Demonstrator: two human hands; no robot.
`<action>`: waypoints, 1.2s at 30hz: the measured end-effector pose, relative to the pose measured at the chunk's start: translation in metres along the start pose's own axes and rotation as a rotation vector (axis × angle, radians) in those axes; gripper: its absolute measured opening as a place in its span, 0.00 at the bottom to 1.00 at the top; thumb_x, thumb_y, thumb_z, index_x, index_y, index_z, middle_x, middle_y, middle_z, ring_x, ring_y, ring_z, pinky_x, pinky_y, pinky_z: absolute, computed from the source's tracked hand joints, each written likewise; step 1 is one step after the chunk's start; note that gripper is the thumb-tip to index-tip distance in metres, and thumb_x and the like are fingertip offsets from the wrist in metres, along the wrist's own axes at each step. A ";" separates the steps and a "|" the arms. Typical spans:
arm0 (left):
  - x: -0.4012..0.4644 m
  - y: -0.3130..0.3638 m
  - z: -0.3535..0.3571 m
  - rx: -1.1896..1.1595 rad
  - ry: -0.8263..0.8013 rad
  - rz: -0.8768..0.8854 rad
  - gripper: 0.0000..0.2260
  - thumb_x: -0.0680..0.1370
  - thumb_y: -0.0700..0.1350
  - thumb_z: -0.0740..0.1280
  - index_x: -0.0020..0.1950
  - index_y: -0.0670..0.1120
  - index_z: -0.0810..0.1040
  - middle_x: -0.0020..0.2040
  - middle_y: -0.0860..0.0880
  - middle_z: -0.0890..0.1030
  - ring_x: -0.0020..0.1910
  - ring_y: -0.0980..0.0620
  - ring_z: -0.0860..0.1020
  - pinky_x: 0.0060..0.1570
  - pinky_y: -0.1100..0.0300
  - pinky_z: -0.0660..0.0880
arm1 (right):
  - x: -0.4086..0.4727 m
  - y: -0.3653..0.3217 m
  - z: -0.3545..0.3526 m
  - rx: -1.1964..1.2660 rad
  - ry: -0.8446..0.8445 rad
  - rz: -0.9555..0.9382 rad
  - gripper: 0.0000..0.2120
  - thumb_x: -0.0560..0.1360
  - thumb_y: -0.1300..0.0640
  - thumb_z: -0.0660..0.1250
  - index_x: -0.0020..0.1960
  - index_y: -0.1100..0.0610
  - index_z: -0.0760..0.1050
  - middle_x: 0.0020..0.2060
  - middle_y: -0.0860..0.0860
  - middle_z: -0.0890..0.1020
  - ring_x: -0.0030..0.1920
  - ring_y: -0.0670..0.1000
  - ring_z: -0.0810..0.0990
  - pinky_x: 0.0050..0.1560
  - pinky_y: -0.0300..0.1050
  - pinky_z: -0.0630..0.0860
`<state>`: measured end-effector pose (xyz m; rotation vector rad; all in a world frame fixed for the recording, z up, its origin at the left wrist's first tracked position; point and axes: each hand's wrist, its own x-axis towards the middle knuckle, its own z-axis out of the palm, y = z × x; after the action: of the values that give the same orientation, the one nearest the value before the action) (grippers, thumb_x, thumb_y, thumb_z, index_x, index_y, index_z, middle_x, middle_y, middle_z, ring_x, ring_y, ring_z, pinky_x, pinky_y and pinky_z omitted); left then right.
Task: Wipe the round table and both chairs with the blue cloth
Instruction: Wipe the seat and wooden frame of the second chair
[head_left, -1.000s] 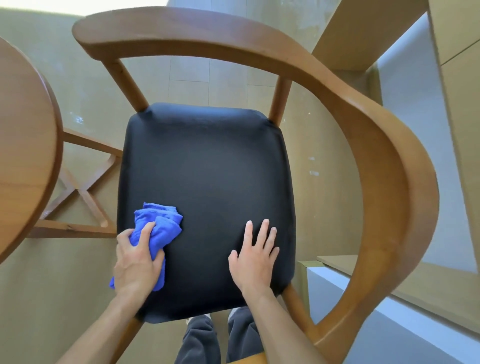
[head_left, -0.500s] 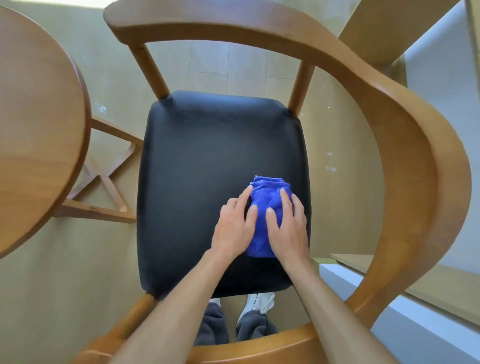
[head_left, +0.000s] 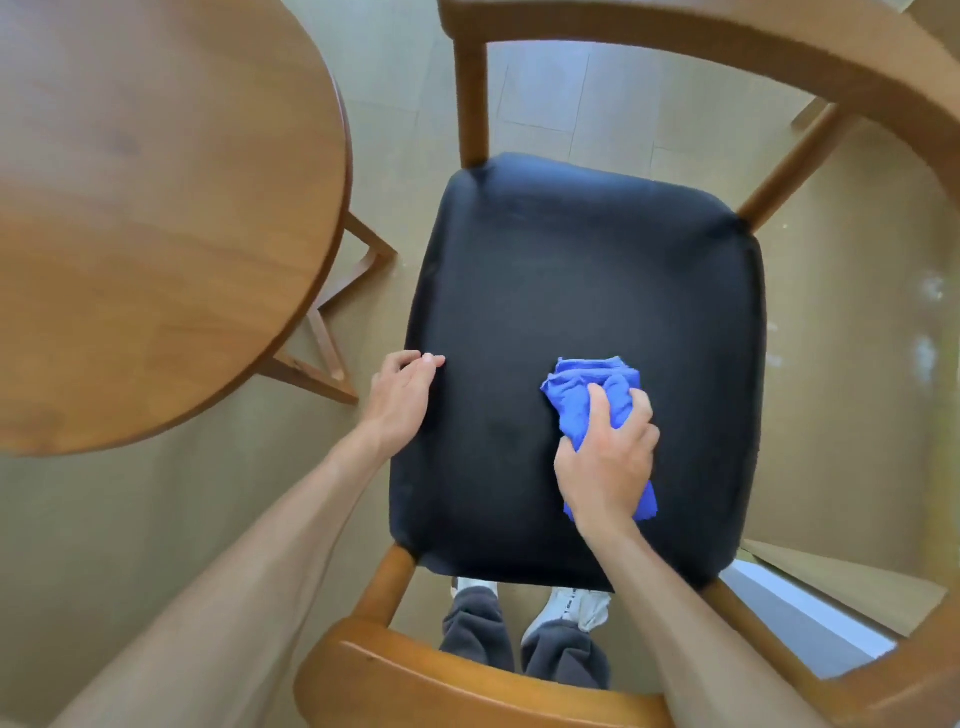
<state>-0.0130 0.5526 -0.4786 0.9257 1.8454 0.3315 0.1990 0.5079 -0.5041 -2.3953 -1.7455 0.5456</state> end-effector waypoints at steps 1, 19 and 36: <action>0.000 0.000 -0.001 -0.050 -0.001 -0.011 0.18 0.82 0.55 0.50 0.61 0.56 0.77 0.62 0.60 0.67 0.70 0.56 0.62 0.71 0.53 0.59 | -0.004 -0.006 0.005 -0.049 -0.009 -0.084 0.27 0.62 0.62 0.72 0.62 0.57 0.75 0.63 0.64 0.70 0.43 0.62 0.72 0.37 0.52 0.76; -0.009 -0.010 0.020 0.330 0.099 0.122 0.21 0.81 0.52 0.55 0.74 0.53 0.63 0.74 0.54 0.56 0.72 0.52 0.55 0.69 0.49 0.61 | -0.042 -0.036 0.032 -0.351 -0.341 -1.514 0.16 0.73 0.61 0.51 0.50 0.50 0.76 0.64 0.55 0.75 0.42 0.55 0.72 0.35 0.45 0.67; -0.022 -0.013 0.056 0.805 0.045 0.114 0.38 0.79 0.59 0.56 0.77 0.47 0.35 0.75 0.39 0.32 0.75 0.37 0.37 0.73 0.41 0.51 | 0.083 0.082 -0.042 -0.150 0.117 -0.124 0.23 0.68 0.68 0.68 0.62 0.61 0.74 0.65 0.66 0.68 0.52 0.70 0.71 0.52 0.63 0.71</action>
<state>0.0345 0.5179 -0.4973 1.5699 1.9900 -0.3660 0.3095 0.5638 -0.5086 -2.3391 -1.9287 0.2619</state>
